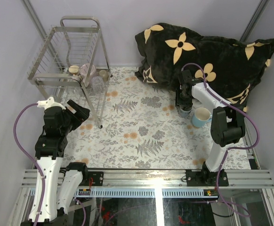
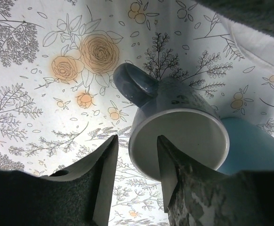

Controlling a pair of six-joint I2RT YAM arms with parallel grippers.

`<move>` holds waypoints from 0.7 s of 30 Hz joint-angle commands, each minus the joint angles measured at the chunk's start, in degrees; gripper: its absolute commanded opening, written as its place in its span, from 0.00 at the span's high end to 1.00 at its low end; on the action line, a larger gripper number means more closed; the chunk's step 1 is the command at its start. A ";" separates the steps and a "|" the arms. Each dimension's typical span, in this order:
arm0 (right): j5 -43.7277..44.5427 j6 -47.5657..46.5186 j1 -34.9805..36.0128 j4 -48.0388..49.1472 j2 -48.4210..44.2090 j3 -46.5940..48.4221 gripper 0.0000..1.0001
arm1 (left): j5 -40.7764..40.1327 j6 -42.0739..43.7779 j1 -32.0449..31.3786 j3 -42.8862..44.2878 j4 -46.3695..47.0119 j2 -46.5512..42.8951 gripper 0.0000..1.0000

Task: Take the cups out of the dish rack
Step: Place the cup at the center of the board.

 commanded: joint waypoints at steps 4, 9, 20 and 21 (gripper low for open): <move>-0.67 0.79 -0.29 -1.39 -5.47 4.57 0.54 | -0.19 1.98 -0.15 1.43 1.03 0.44 0.20; -2.96 2.21 0.06 0.39 -8.45 7.96 0.52 | -0.41 2.41 -0.19 1.32 0.26 0.82 0.22; -4.79 3.84 10.06 5.73 -6.18 20.59 0.49 | -6.55 4.76 -0.94 1.94 -1.57 2.25 0.16; -5.73 4.13 10.52 7.15 -6.07 20.50 0.49 | -7.23 4.86 -1.02 1.75 -1.54 2.27 0.15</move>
